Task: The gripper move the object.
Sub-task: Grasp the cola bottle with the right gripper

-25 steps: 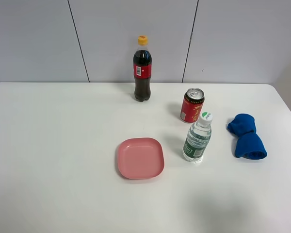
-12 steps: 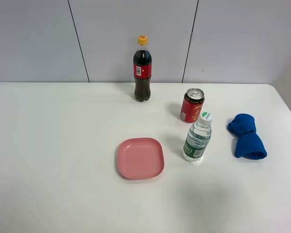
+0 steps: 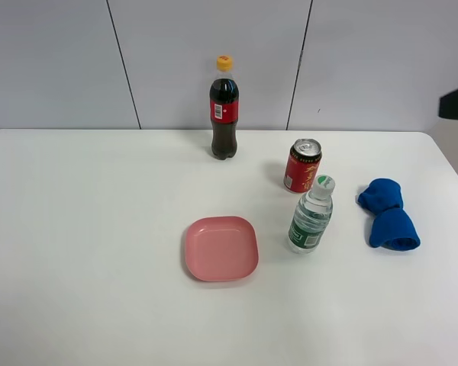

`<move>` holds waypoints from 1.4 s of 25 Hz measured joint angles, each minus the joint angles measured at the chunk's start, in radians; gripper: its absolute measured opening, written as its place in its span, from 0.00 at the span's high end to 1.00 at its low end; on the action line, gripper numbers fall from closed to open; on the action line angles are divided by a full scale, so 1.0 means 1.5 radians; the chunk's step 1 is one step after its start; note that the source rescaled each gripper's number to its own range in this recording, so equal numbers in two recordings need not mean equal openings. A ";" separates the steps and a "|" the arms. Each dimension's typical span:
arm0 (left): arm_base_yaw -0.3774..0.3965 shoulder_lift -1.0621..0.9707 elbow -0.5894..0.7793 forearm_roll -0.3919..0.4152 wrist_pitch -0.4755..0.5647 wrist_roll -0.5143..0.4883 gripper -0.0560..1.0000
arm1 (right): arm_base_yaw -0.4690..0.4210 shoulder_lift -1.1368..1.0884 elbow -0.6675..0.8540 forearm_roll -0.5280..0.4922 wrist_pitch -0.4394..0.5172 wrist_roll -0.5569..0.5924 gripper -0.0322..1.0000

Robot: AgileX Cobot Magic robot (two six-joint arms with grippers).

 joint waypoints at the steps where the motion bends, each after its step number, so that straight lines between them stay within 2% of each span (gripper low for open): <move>1: 0.000 0.000 0.000 0.000 0.000 0.000 0.00 | 0.023 0.038 -0.020 -0.003 -0.013 -0.005 0.19; 5: 0.000 0.000 0.000 0.000 0.000 0.000 0.00 | 0.113 0.177 -0.090 -0.026 -0.069 -0.016 0.19; 11: 0.000 0.000 0.000 0.000 0.000 0.000 0.00 | 0.190 0.340 -0.153 -0.033 -0.191 -0.017 0.19; 21: 0.000 0.000 0.000 0.000 0.000 0.000 0.00 | 0.234 0.519 -0.156 -0.034 -0.358 -0.020 0.19; 35: 0.000 0.000 0.000 0.000 0.000 0.000 0.00 | 0.260 0.654 -0.156 -0.034 -0.551 -0.020 0.19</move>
